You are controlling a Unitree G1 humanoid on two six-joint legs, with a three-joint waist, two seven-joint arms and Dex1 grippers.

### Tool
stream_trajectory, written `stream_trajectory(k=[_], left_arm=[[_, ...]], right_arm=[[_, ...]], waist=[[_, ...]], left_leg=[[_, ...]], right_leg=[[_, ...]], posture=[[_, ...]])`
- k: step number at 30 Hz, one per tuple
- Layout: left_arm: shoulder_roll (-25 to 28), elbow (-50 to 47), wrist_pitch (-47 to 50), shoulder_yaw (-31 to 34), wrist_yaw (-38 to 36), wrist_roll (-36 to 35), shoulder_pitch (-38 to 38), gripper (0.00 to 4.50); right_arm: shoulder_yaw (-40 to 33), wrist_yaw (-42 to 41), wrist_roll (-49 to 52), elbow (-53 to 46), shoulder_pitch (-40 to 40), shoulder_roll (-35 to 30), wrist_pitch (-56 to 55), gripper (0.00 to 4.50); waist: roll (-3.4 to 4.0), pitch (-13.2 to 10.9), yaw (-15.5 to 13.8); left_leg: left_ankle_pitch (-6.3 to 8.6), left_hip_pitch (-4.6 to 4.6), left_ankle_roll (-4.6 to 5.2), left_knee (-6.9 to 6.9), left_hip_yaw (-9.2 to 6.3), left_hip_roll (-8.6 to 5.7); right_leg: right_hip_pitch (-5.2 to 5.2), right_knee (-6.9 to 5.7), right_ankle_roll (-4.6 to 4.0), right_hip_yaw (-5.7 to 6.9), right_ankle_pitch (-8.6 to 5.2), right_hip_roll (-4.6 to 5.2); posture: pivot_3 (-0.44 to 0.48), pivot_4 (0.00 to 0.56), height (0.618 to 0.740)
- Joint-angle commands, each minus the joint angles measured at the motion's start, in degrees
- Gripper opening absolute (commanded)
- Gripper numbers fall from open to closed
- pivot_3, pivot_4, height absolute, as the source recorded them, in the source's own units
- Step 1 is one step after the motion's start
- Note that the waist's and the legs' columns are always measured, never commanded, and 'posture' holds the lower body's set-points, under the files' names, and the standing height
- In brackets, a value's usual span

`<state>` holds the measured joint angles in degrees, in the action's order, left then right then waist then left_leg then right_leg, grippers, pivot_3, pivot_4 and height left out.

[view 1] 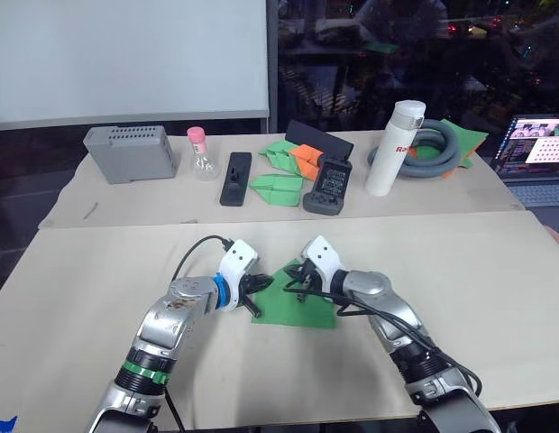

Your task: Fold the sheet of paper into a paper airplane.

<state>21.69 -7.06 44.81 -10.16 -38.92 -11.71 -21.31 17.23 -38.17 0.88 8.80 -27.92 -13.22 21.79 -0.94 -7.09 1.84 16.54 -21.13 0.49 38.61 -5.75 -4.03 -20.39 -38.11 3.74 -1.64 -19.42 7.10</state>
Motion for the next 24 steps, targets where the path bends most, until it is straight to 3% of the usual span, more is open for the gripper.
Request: stream_trajectory(k=[1,9,16,24], left_arm=[[0.50,1.59,2.39,-1.72,0.16,-0.05,1.82,0.05],[0.22,1.54,2.69,-2.52,0.09,-0.53,2.24,0.05],[1.34,-0.01,3.28,-2.70,-0.07,-1.25,3.80,0.05],[1.14,-0.83,3.55,-2.47,1.06,-1.94,4.48,0.05]], right_arm=[[2.05,0.99,-2.24,3.44,-0.38,0.60,0.67,0.00],[1.71,4.66,-4.22,6.54,-1.82,0.74,4.80,0.00],[-4.07,9.11,-2.04,10.29,-2.54,0.31,5.35,0.00],[-6.06,7.99,0.70,10.77,-2.78,1.68,3.18,0.00]], waist=[[0.01,0.00,0.15],[0.05,0.21,0.29],[0.10,0.39,-0.76],[0.10,0.39,-1.09]], left_leg=[[0.00,0.01,0.00,0.00,0.00,-0.01],[0.00,0.08,0.00,-0.03,0.00,-0.02],[0.04,0.28,0.05,-0.03,0.00,-0.05],[0.07,0.35,0.10,-0.06,0.00,-0.09]], right_leg=[[0.00,0.00,0.00,-0.03,0.00,0.00],[0.02,-0.01,0.00,-0.14,0.00,-0.02],[0.01,0.02,0.00,-0.30,0.00,-0.01],[0.05,0.04,0.00,-0.55,0.00,-0.02]], posture=[[0.000,0.150,0.740],[0.000,0.150,0.740],[0.000,0.150,0.740],[0.000,0.150,0.740]])
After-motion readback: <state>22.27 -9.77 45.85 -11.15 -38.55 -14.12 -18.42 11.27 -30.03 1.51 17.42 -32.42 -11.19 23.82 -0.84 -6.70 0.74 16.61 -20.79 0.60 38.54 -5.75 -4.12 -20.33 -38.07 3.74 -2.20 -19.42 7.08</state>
